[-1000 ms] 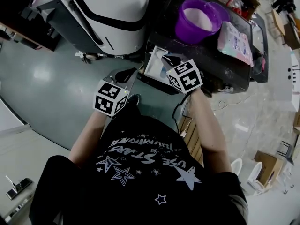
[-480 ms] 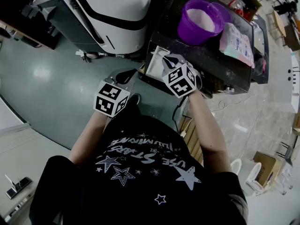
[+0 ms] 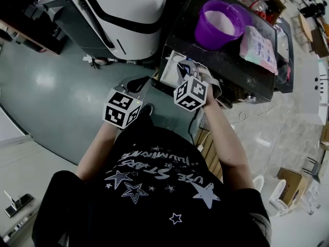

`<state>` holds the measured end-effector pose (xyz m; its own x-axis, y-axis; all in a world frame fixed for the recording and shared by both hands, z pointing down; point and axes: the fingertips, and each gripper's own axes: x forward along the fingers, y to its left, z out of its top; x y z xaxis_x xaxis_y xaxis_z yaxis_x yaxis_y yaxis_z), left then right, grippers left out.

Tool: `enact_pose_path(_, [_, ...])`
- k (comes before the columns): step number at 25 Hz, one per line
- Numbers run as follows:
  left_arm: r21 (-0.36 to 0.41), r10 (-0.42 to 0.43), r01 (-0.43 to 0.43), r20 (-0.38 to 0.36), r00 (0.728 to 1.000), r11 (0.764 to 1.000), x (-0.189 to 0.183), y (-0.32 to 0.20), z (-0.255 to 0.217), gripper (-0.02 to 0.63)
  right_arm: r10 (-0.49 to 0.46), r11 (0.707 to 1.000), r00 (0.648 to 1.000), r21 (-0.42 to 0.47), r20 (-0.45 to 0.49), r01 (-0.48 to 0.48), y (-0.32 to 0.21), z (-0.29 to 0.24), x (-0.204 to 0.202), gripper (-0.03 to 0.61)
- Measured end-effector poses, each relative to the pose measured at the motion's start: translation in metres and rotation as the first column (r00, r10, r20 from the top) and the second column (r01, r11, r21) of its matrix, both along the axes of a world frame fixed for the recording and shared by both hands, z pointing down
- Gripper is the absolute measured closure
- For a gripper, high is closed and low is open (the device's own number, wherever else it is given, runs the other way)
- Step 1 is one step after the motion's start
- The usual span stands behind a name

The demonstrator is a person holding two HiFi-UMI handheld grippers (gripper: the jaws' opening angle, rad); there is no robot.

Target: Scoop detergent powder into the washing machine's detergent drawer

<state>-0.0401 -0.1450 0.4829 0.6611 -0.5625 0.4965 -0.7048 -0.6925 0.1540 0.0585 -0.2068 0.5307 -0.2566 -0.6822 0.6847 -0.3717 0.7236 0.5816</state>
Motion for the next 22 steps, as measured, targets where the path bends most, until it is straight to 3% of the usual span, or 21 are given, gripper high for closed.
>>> enact_pose_path(10, [0.017, -0.020, 0.020, 0.008, 1.000, 1.000, -0.003, 0.014, -0.007, 0.614, -0.047, 0.989, 0.990, 0.131, -0.136, 0.065, 0.005, -0.012, -0.003, 0.540])
enact_pose_path(12, [0.021, -0.025, 0.025, 0.009, 1.000, 0.999, -0.002, 0.020, -0.008, 0.614, -0.045, 0.988, 0.991, 0.142, -0.127, 0.063, 0.009, -0.014, -0.004, 0.540])
enact_pose_path(15, [0.026, -0.035, 0.034, 0.007, 0.999, 0.999, -0.001, 0.029, -0.011, 0.614, -0.011, 0.993, 0.999, 0.117, -0.041, 0.015, 0.014, -0.017, -0.003, 0.540])
enact_pose_path(18, [0.026, -0.046, 0.046, 0.000, 0.999, 0.999, 0.000, 0.038, -0.013, 0.614, 0.072, 0.996, 0.990, 0.041, 0.119, -0.077, 0.018, -0.022, 0.000, 0.540])
enact_pose_path(22, [0.029, -0.059, 0.059, -0.003, 0.998, 0.998, 0.002, 0.053, -0.015, 0.614, 0.213, 0.977, 0.913, -0.096, 0.348, -0.192, 0.027, -0.032, 0.009, 0.540])
